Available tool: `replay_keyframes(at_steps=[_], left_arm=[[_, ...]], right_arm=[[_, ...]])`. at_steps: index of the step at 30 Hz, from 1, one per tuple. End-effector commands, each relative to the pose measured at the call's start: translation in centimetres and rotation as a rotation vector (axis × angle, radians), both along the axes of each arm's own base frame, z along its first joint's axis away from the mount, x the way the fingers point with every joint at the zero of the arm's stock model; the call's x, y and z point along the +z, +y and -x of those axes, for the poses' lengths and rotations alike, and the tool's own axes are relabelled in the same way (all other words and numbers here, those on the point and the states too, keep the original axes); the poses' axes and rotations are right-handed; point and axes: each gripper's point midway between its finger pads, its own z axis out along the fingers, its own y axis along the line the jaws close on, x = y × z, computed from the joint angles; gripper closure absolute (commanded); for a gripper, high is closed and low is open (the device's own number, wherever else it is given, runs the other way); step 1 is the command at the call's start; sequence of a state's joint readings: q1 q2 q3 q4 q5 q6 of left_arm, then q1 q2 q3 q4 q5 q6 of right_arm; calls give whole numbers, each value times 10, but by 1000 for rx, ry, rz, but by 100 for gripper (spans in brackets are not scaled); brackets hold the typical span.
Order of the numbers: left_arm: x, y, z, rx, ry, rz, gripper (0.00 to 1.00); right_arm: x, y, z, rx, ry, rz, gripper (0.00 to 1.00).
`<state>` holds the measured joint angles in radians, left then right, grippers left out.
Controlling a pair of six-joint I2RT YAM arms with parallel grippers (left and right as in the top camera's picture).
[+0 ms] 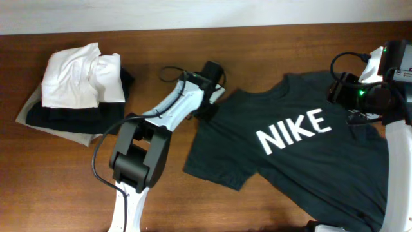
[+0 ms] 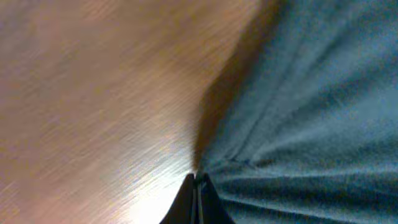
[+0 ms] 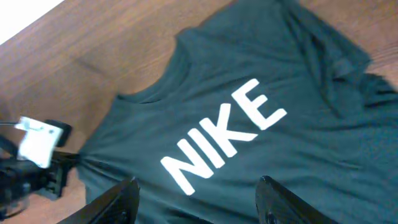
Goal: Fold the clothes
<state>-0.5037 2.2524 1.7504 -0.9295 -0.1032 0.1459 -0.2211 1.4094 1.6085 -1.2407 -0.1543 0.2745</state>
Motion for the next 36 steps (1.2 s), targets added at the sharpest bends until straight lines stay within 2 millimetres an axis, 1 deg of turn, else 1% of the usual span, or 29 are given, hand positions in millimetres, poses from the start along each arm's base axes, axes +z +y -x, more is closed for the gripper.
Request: replay_keyframes(at_steps=[1, 2, 5, 6, 8, 9, 10, 11, 12, 14, 15, 16, 18, 19, 21, 22, 23, 24, 26, 27, 28, 29, 31, 32, 34, 35, 36], left_arm=[[22, 81, -40, 246, -99, -160, 100], [26, 104, -42, 311, -87, -166, 100], [34, 142, -44, 393, -70, -170, 100], [39, 151, -44, 413, -72, -169, 100], [56, 170, -46, 458, -95, -157, 100], [66, 175, -47, 473, -111, -140, 100], [85, 180, -48, 490, -141, -103, 98], [101, 182, -46, 494, -164, -90, 96], [115, 184, -44, 494, -188, -81, 92], [143, 184, -39, 497, -238, -61, 85], [168, 185, -33, 501, -279, -43, 74], [185, 186, -26, 502, -304, -32, 66], [214, 186, -13, 500, -350, 4, 60], [223, 180, -9, 491, -356, 45, 59], [235, 159, -1, 441, -340, 170, 60], [236, 147, 2, 390, -320, 217, 59], [236, 124, 5, 302, -287, 290, 59], [235, 108, 6, 233, -269, 335, 59], [230, 85, 6, 123, -248, 369, 59], [223, 72, 5, 76, -237, 365, 59], [213, 57, 3, 41, -222, 364, 58], [205, 47, 0, 20, -212, 364, 55], [191, 32, -6, -13, -202, 363, 53], [179, 21, -10, -53, -195, 356, 52], [154, 5, -21, -91, -180, 351, 50], [142, -1, -27, -99, -175, 352, 49], [125, -11, -35, -111, -175, 353, 48]], right_arm=[[0, -2, 4, 23, 16, 22, 36], [-1, -1, 5, 23, 24, 20, 36], [-2, -1, 7, 26, 30, 20, 36], [-2, -1, 6, 26, 30, 20, 36], [-1, -1, 6, 26, 26, 22, 36], [-1, -2, 5, 25, 21, 23, 36], [1, -3, 1, 25, 7, 27, 33], [0, -4, -3, 24, 1, 28, 30], [-3, -4, -7, 24, 5, 28, 28], [-14, -6, -12, 23, 37, 23, 27], [-29, -7, -18, 23, 85, 11, 28], [-43, -8, -23, 23, 124, 0, 28], [-73, -10, -32, 24, 207, -25, 29], [-84, -10, -35, 27, 238, -33, 32], [-116, -5, -45, 47, 314, -68, 40], [-129, 0, -50, 76, 334, -86, 42], [-149, 8, -56, 102, 372, -109, 42], [-161, 11, -58, 112, 397, -112, 42], [-175, 15, -63, 123, 414, -117, 41], [-181, 17, -70, 131, 402, -116, 40], [-184, 20, -79, 142, 376, -121, 40], [-187, 21, -86, 151, 357, -115, 40], [-193, 22, -93, 158, 345, -98, 40], [-196, 23, -94, 160, 349, -101, 41], [-195, 23, -92, 161, 356, -104, 41], [-193, 24, -90, 163, 356, -110, 41], [-186, 25, -88, 174, 346, -122, 41]])
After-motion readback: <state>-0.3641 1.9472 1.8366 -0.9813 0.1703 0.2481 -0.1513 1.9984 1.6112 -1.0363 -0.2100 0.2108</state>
